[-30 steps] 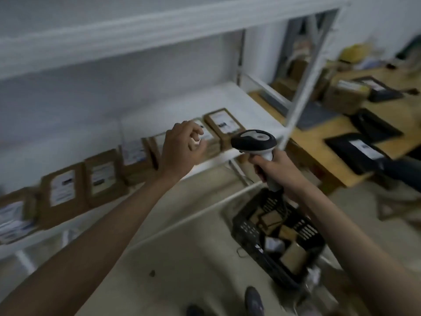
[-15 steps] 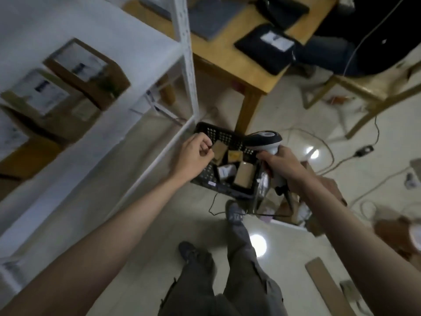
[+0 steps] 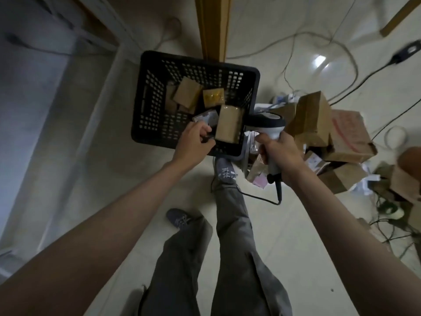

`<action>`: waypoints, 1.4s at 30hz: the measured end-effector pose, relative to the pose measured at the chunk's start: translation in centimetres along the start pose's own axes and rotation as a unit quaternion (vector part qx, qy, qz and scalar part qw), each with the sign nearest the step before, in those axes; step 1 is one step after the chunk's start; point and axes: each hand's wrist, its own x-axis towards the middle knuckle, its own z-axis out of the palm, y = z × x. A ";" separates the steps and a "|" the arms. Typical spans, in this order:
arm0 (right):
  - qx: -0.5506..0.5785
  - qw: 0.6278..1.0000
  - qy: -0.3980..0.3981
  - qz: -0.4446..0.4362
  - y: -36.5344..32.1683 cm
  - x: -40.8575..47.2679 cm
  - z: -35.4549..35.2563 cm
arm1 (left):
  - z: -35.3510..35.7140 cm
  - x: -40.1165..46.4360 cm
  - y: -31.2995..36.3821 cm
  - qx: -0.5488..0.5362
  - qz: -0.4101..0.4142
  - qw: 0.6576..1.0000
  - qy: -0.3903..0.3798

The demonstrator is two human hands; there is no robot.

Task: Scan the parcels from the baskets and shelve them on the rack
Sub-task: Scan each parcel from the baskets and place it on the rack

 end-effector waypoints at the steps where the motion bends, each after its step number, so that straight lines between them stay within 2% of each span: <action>1: 0.007 1.000 0.002 0.007 1.1 1.3 -0.1 | 1.4 1.5 -0.5 0.000 -0.009 1.000 -0.011; 9: 0.071 0.996 -0.016 0.047 7.8 9.8 0.4 | 13.0 11.4 -4.5 0.032 -0.032 0.995 -0.094; 15: 0.101 0.993 -0.017 0.062 11.1 14.6 2.6 | 21.3 17.9 -7.9 0.096 -0.024 0.989 -0.108; 19: 0.118 0.990 -0.013 0.070 12.7 16.7 3.9 | 24.1 20.6 -10.3 0.173 -0.010 0.979 -0.106; 22: 0.117 0.991 0.000 0.071 13.5 17.6 4.7 | 25.4 21.7 -11.5 0.192 -0.037 0.977 -0.091; 24: 0.117 0.991 0.002 0.070 13.9 17.8 5.0 | 26.1 21.7 -12.2 0.165 -0.064 0.982 -0.068; 29: 0.140 0.987 0.008 0.083 14.1 18.0 5.6 | 26.8 21.7 -13.1 0.011 -0.084 0.996 0.016; 36: 0.135 0.988 -0.021 0.079 14.2 18.3 5.3 | 26.5 24.1 -13.5 0.033 -0.161 0.982 0.090; 42: 0.109 0.991 -0.029 0.069 13.6 17.7 5.2 | 23.3 23.4 -14.3 -0.050 -0.208 0.973 0.087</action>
